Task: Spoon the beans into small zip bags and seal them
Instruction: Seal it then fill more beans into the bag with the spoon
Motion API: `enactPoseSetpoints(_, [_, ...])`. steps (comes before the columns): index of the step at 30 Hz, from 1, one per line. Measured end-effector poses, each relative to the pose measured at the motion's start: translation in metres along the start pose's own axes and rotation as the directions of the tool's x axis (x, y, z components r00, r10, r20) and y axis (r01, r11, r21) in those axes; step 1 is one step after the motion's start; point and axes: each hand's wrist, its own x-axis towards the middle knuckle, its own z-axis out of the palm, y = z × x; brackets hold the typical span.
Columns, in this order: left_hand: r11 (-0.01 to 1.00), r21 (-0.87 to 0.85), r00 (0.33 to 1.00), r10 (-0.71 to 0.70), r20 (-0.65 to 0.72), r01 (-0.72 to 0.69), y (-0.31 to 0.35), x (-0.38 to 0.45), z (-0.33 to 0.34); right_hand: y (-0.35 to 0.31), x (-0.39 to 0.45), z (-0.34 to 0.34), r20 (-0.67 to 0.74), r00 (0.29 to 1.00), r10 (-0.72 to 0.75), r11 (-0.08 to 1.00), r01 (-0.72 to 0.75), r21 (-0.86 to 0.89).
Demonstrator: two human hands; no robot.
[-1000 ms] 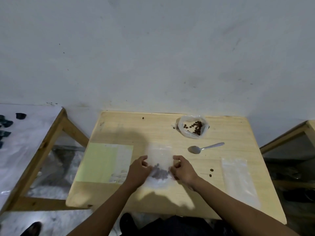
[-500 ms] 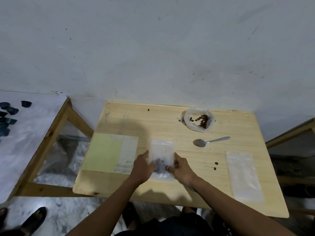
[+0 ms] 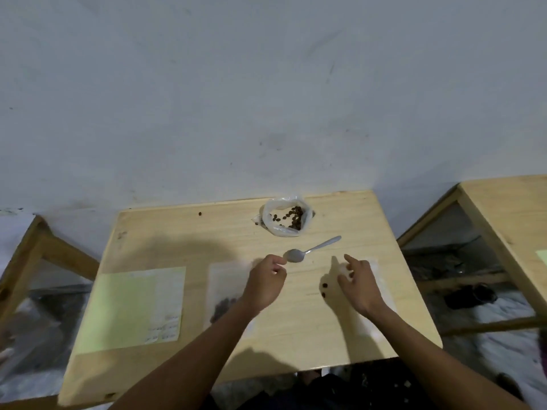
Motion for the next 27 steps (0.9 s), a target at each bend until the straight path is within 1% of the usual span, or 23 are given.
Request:
enactPoseSetpoints(2, [0.982,-0.117,0.978,-0.131,0.164,0.151,0.013,0.004,0.031,0.026,0.004,-0.016,-0.046,0.995,0.090,0.993,-0.094,-0.074])
enactPoseSetpoints(4, [0.930,-0.194,0.913,-0.236,0.333,0.311,0.027,0.004,0.059,0.044,0.003,-0.029,-0.071,0.976,0.208,0.969,-0.215,-0.120])
enactPoseSetpoints(6, [0.884,-0.198,0.838,-0.297,0.457,0.422,0.039,0.000,0.082,0.056,0.000,-0.035,-0.069,0.956,0.284,0.943,-0.292,-0.158])
enactPoseSetpoints(8, [0.885,-0.135,0.807,-0.331,0.489,0.445,0.044,-0.001,0.104,0.065,-0.004,-0.036,-0.053,0.944,0.326,0.929,-0.330,-0.167])
enactPoseSetpoints(12, [0.900,-0.035,0.809,-0.373,0.454,0.435,0.047,-0.001,0.136,0.075,-0.008,-0.032,-0.008,0.948,0.319,0.933,-0.315,-0.174])
enactPoseSetpoints(17, [0.903,-0.059,0.836,-0.367,0.408,0.426,0.050,-0.006,0.146,0.076,-0.010,-0.032,-0.008,0.953,0.303,0.944,-0.301,-0.134])
enactPoseSetpoints(19, [0.919,-0.051,0.860,-0.345,0.375,0.391,0.049,-0.007,0.147,0.074,-0.011,-0.031,-0.024,0.953,0.301,0.942,-0.302,-0.145])
enactPoseSetpoints(21, [0.943,-0.051,0.901,-0.298,0.317,0.329,0.047,-0.008,0.145,0.072,-0.011,-0.030,-0.094,0.957,0.275,0.953,-0.284,-0.102])
enactPoseSetpoints(22, [0.954,-0.075,0.927,-0.259,0.272,0.289,0.047,-0.009,0.143,0.068,-0.012,-0.029,-0.137,0.960,0.245,0.968,-0.250,-0.020])
enactPoseSetpoints(23, [0.964,-0.108,0.951,-0.216,0.221,0.244,0.048,-0.009,0.139,0.063,-0.011,-0.029,-0.178,0.960,0.215,0.974,-0.197,0.114])
enactPoseSetpoints(24, [0.971,-0.142,0.972,-0.168,0.164,0.192,0.050,-0.010,0.132,0.055,-0.012,-0.031,-0.208,0.958,0.197,0.951,-0.135,0.279])
enactPoseSetpoints(25, [0.979,-0.160,0.989,-0.115,0.098,0.130,0.053,-0.010,0.125,0.045,-0.012,-0.033,-0.213,0.959,0.188,0.903,-0.084,0.421])
enactPoseSetpoints(26, [0.984,-0.165,0.998,-0.062,0.029,0.065,0.055,-0.009,0.115,0.033,-0.012,-0.037,-0.206,0.963,0.172,0.859,-0.045,0.509])
enactPoseSetpoints(27, [0.986,-0.166,0.999,-0.009,-0.034,0.003,0.058,-0.008,0.104,0.022,-0.011,-0.040,-0.192,0.971,0.142,0.831,-0.012,0.556])
